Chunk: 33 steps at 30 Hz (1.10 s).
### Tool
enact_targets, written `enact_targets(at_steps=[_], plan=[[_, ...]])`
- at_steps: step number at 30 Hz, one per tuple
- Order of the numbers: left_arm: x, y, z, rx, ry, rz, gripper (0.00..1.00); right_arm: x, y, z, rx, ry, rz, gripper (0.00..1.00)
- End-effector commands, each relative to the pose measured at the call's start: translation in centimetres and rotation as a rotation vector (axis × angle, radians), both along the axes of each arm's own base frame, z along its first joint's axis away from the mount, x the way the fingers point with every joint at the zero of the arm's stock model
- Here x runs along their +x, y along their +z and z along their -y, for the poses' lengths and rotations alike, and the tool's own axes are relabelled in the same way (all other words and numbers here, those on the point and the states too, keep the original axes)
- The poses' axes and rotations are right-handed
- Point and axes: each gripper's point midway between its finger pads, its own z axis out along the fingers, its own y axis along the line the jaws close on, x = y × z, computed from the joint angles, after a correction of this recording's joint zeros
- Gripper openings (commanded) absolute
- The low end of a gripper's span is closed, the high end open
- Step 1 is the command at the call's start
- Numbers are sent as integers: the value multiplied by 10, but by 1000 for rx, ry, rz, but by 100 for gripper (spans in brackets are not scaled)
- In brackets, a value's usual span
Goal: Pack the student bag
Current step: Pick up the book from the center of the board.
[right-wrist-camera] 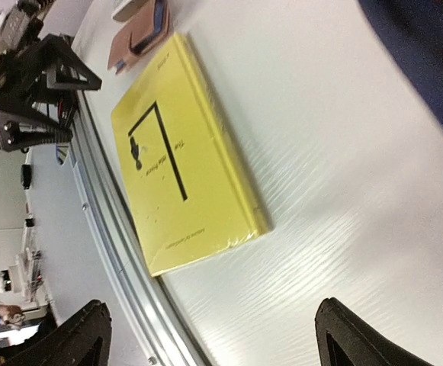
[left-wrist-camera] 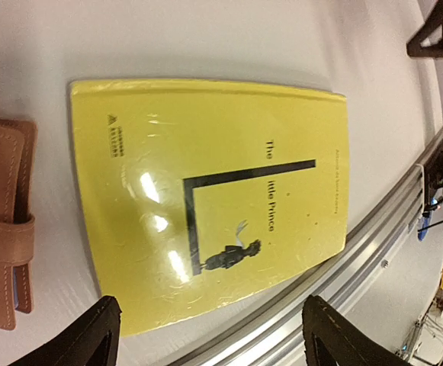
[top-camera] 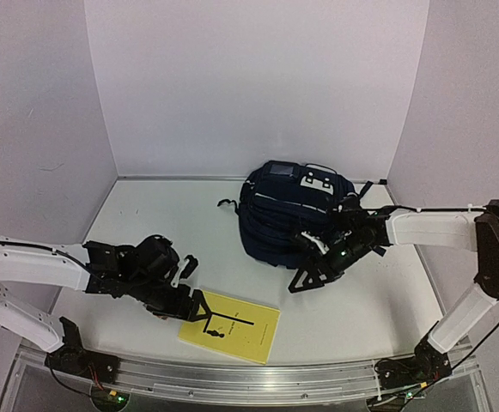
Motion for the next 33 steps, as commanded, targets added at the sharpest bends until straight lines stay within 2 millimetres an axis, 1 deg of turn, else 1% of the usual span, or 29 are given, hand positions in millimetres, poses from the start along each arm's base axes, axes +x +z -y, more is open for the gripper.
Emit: enact_targets(at_steps=[1, 5, 8, 11, 15, 19, 21, 22, 24, 25, 27, 28, 30, 33], plan=[[5, -4, -19, 41, 153, -16, 82, -35, -16, -12, 36, 73, -167, 93], [6, -21, -31, 119, 211, -34, 81, -43, -40, -20, -1, 110, -208, 92], [8, -30, -31, 139, 241, -49, 79, -50, -59, -26, -26, 138, -257, 89], [10, -37, -31, 152, 264, -61, 75, -58, -71, -30, -44, 164, -272, 88], [12, -51, -27, 169, 281, -81, 73, -65, -86, -39, -58, 193, -279, 86], [15, -63, -23, 202, 301, -98, 73, -65, -101, -44, -80, 198, -277, 82], [16, -66, -14, 186, 285, -104, 72, -64, -107, -46, -87, 190, -275, 79], [17, -67, -8, 168, 269, -108, 69, -63, -110, -47, -88, 185, -271, 77], [18, -62, 8, 113, 226, -107, 63, -62, -113, -51, -88, 177, -267, 74], [19, -57, 17, 82, 208, -95, 58, -62, -114, -53, -88, 176, -264, 72], [21, -42, 30, 32, 173, -59, 51, -58, -114, -57, -82, 171, -257, 68], [23, -32, 35, 13, 161, -39, 50, -55, -113, -60, -79, 163, -248, 67], [27, -14, 38, -3, 158, -2, 47, -48, -111, -66, -66, 147, -232, 66], [33, 12, 30, -15, 184, 49, 44, -36, -105, -79, -39, 121, -209, 66]])
